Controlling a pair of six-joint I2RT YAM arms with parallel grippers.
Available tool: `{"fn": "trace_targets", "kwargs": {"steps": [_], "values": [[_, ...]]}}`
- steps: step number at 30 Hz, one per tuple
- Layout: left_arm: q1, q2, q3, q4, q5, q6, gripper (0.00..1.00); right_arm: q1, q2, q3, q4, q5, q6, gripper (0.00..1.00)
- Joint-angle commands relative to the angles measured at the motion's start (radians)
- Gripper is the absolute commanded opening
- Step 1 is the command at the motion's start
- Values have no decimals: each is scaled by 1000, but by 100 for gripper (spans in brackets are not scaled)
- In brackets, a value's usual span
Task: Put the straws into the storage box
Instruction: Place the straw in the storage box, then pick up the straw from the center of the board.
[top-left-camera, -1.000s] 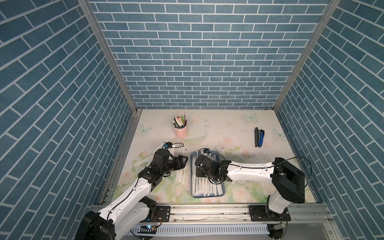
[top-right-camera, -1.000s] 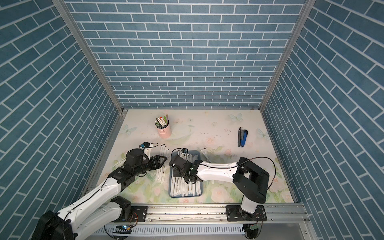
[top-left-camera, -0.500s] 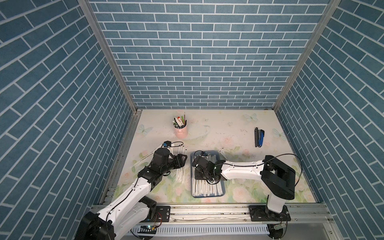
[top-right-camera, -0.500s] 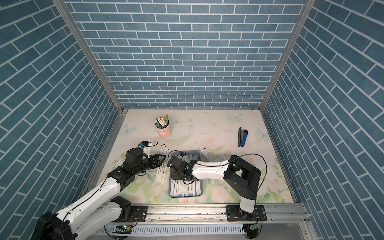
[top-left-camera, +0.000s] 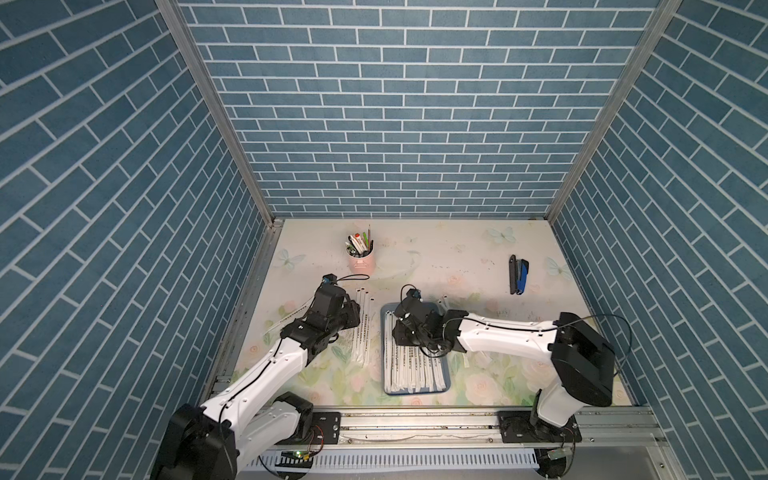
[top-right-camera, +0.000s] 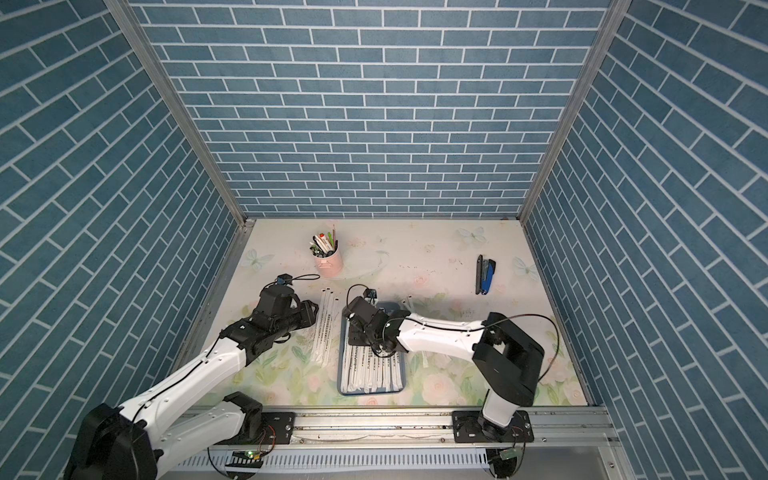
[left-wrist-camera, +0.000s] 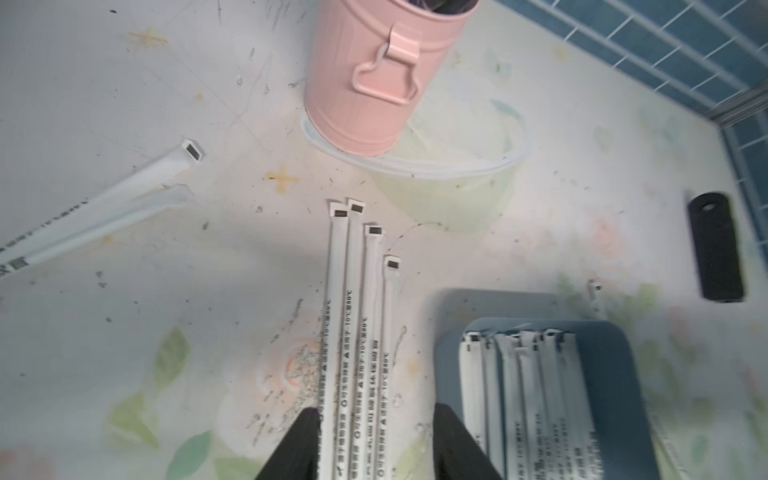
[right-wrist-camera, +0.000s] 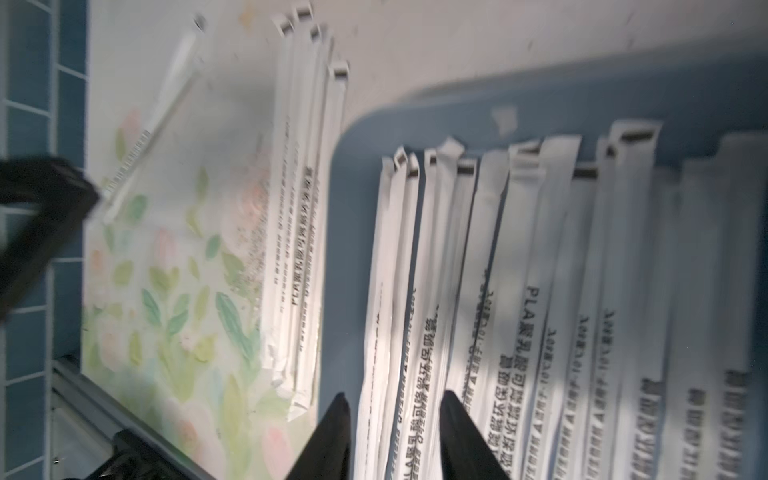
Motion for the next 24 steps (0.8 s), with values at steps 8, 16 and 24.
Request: {"fn": "trace_targets", "kwargs": {"steps": [8, 16, 24], "values": [[16, 301, 88, 13, -77, 113, 28, -132, -184, -82, -24, 111, -159, 36], [19, 410, 113, 42, -16, 143, 27, -133, -191, -150, 23, 88, -138, 35], [19, 442, 109, 51, -21, 145, 20, -143, -185, -150, 23, 90, -147, 35]]}}
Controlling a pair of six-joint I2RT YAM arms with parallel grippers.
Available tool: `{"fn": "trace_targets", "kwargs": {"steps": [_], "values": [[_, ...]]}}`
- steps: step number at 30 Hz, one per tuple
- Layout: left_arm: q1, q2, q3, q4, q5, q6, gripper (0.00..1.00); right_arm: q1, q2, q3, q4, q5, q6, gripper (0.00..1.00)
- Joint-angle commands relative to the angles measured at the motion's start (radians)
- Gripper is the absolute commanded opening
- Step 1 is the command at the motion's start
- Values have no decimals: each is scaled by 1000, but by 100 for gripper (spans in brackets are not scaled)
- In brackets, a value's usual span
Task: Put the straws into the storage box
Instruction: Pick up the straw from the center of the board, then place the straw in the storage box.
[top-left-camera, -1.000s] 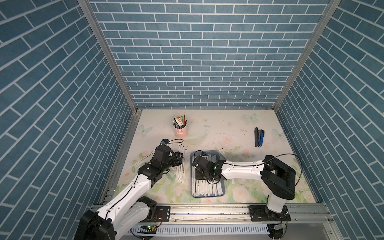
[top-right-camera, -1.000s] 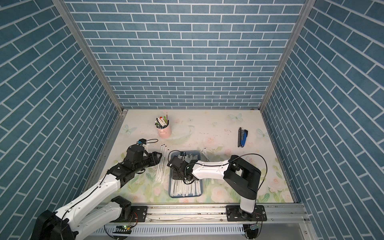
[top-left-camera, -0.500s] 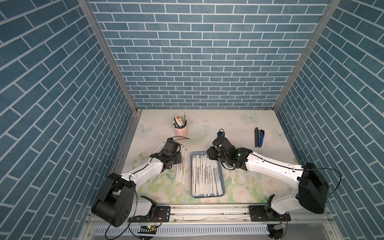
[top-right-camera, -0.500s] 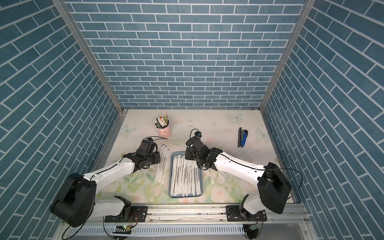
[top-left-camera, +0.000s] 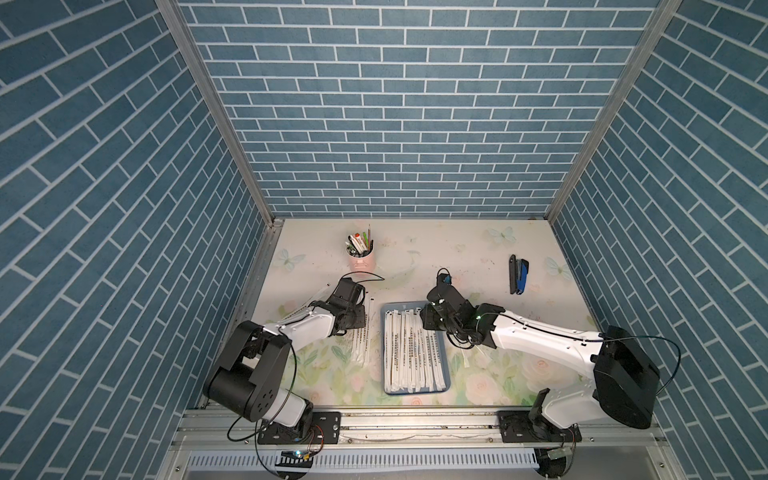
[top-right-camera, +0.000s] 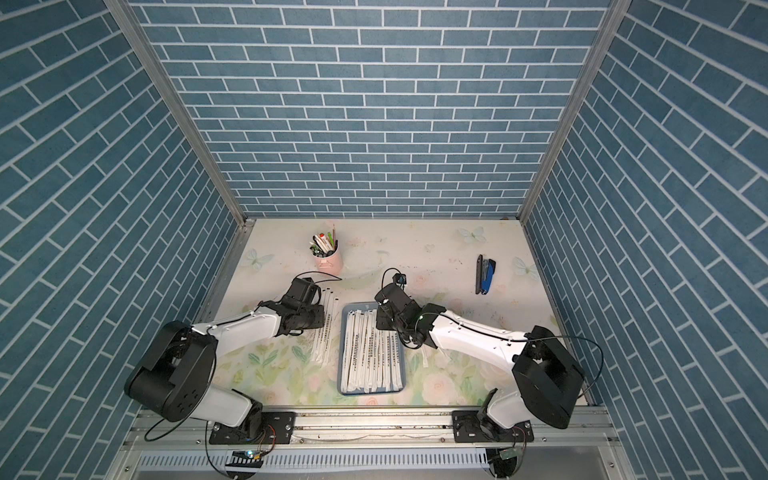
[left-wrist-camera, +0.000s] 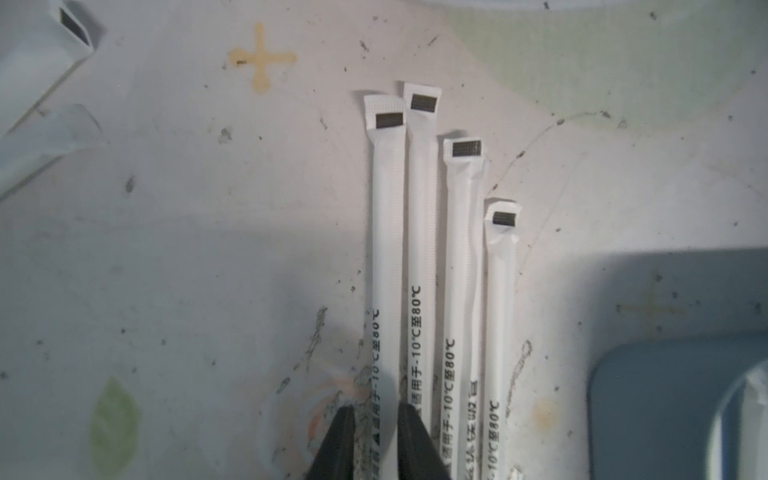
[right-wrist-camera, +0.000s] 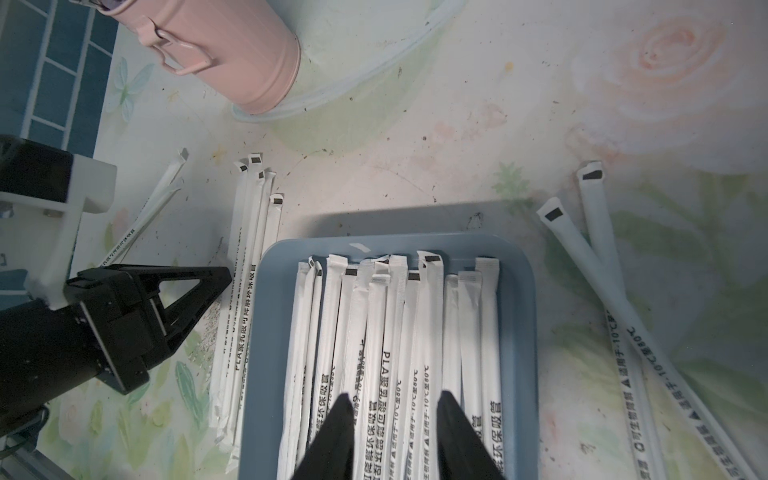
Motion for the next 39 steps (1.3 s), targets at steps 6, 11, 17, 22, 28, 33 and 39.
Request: {"fn": "trace_targets", "kwargs": {"steps": [6, 11, 17, 22, 28, 33, 39], "values": [[-7, 45, 16, 1, -27, 12, 12, -6, -4, -2, 11, 13, -32, 35], [-19, 49, 29, -27, -54, 10, 6, -8, -4, -3, 12, 10, -30, 35], [-20, -2, 50, -68, -79, -7, 0, -9, -4, -4, 19, 5, -32, 35], [-20, -88, 71, -119, -109, -17, 0, -12, -1, -8, 21, 3, -34, 34], [-64, -253, 125, -236, -137, -86, 0, -23, -14, -18, 14, 9, -33, 34], [-346, -308, 131, -204, -159, -315, 0, -43, -21, -22, 11, 11, -36, 34], [-616, -193, 112, -140, -266, -550, 0, -49, -25, -19, 10, 13, -39, 34]]}}
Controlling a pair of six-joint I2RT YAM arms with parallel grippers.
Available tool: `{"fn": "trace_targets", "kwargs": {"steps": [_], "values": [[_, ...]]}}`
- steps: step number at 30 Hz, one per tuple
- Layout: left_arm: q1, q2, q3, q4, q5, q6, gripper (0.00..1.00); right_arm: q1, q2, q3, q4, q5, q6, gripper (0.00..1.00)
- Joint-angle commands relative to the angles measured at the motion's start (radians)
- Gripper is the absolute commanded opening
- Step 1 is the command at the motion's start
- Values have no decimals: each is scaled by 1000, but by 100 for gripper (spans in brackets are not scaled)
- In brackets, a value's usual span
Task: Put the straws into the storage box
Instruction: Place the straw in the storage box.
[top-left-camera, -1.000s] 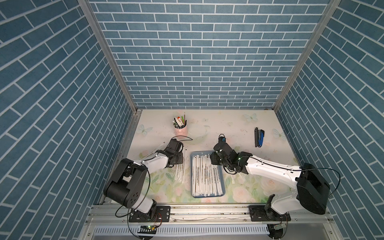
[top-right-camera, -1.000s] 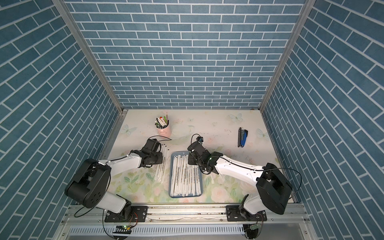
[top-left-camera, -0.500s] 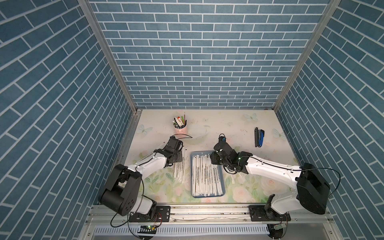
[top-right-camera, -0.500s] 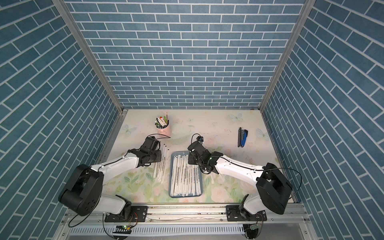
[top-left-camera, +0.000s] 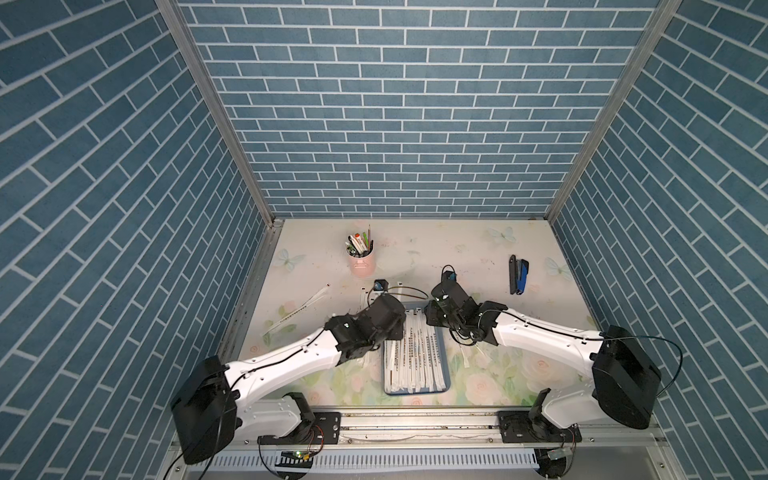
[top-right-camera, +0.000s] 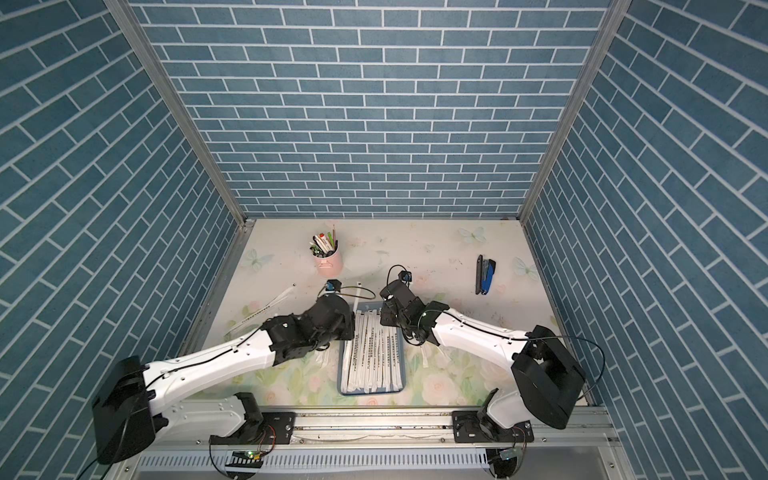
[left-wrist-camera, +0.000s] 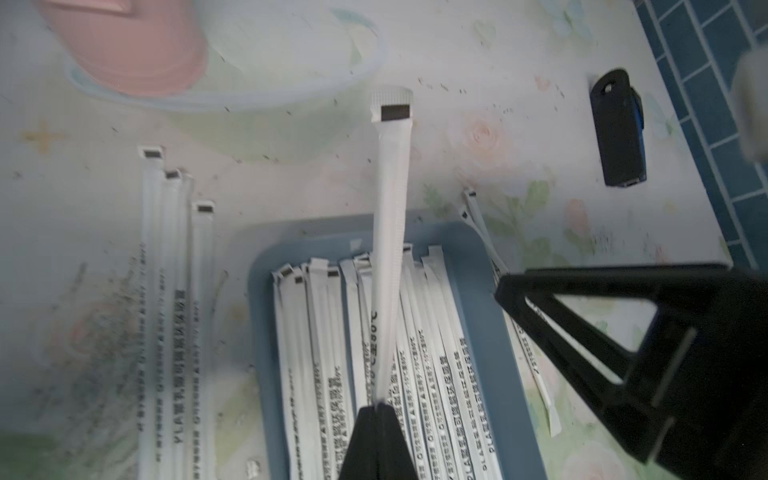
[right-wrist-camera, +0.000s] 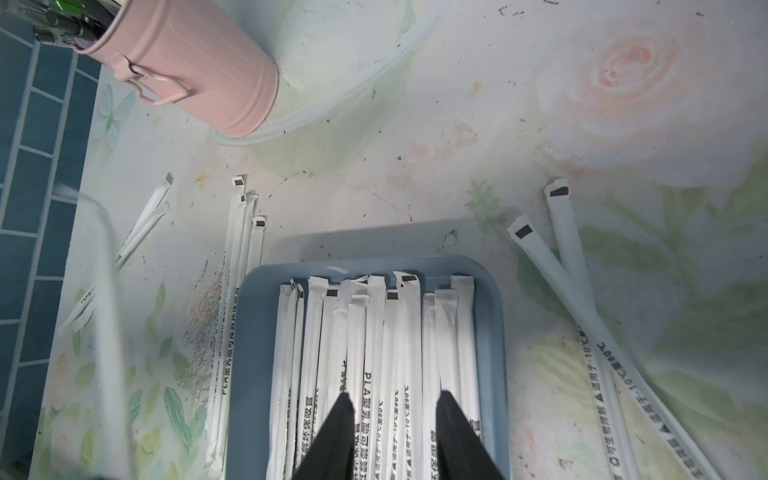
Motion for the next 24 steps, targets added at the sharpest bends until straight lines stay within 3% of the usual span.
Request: {"fn": "trace_targets", "kwargs": {"steps": [1, 9, 15, 24], "values": [[-72, 60, -26, 27, -76, -178, 0, -4, -26, -10, 0, 14, -37, 34], [-127, 198, -52, 16, -159, -271, 0, -3, -50, -42, 6, 7, -30, 34], [-126, 229, -59, 19, -205, -241, 0, -4, -60, -60, 10, 4, -25, 34], [-113, 242, -111, 95, -168, -217, 0, -4, -60, -67, 11, 3, -25, 34]]}}
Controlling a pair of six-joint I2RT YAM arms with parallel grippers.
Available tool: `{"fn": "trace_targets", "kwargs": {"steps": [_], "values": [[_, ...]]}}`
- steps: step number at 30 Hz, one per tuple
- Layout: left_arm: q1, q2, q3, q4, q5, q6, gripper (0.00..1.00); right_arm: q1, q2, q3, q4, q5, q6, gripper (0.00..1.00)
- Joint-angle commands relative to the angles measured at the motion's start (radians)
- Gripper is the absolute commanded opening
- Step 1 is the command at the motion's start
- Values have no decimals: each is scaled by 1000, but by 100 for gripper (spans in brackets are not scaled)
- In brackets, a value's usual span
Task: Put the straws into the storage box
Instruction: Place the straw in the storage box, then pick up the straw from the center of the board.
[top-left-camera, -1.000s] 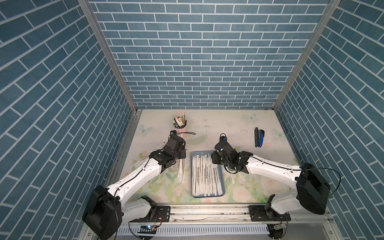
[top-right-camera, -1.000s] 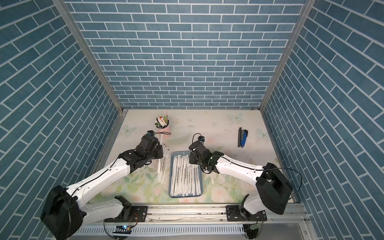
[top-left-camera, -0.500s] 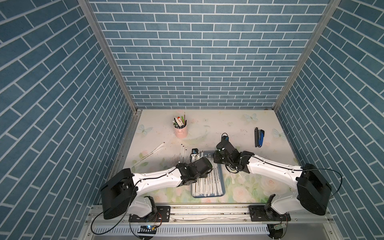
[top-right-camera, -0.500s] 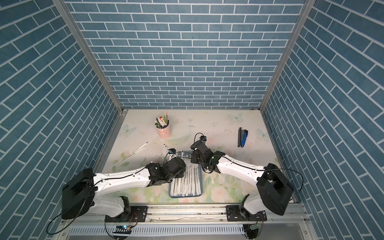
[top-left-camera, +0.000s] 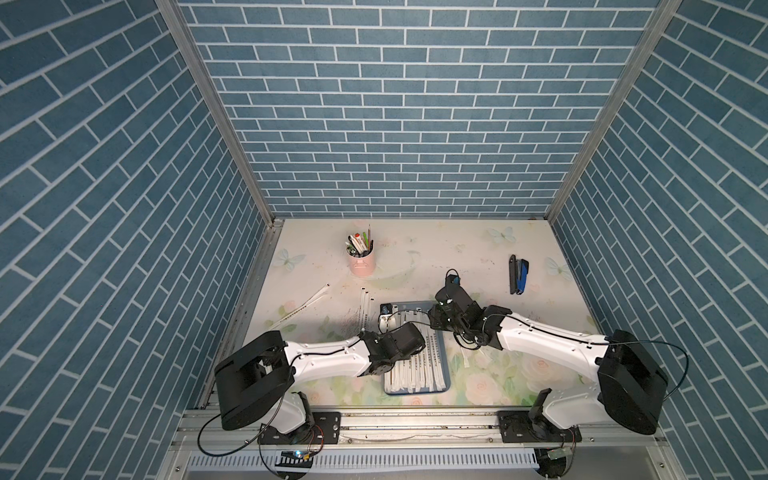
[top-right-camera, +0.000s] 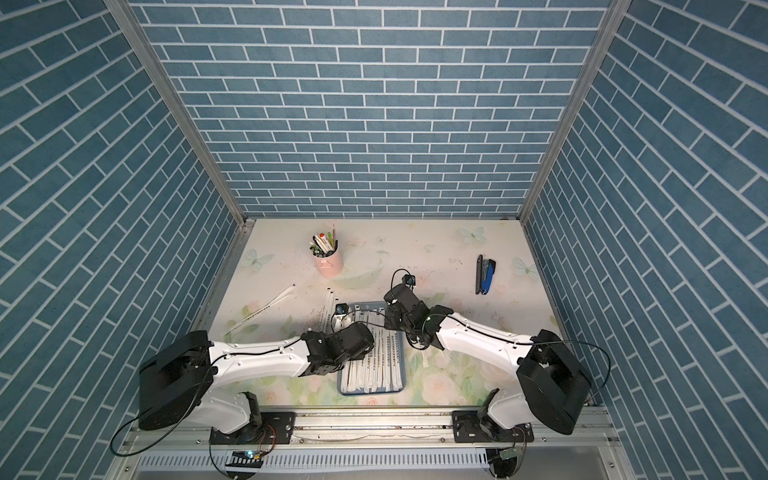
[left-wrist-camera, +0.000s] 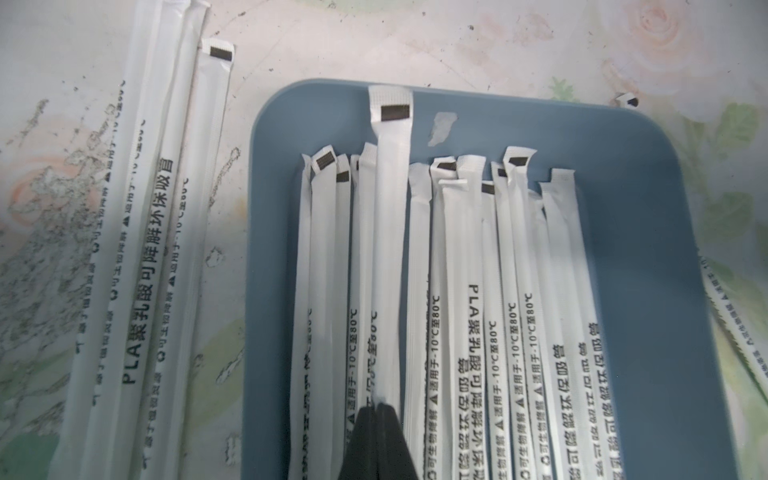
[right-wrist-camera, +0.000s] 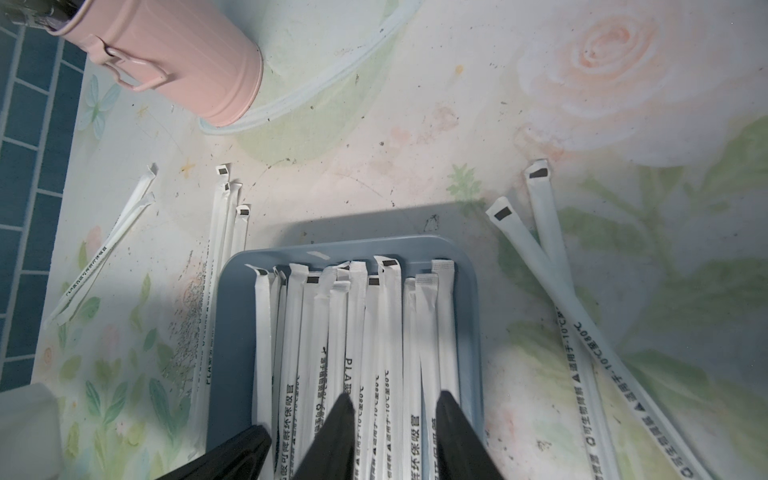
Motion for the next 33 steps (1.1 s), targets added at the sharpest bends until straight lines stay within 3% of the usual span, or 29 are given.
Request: {"fn": "trace_targets", "kwargs": {"steps": [1, 6, 12, 21, 28, 33], "values": [[5, 19, -21, 25, 2, 24, 1, -2, -20, -10, 4, 4, -27, 34], [12, 40, -5, 23, 7, 52, 6, -3, -21, -12, 0, 3, -32, 34], [13, -6, 19, -26, -14, 63, 23, -44, -51, -25, -30, -33, -101, 35], [39, -143, 131, -118, -16, 194, 50, -233, -98, -27, -277, -87, -450, 36], [244, -318, 92, -91, 61, 401, 67, -296, -67, -50, -337, -124, -572, 38], [384, -386, 39, -50, 178, 513, 71, -301, 2, -28, -327, -145, -612, 38]]}}
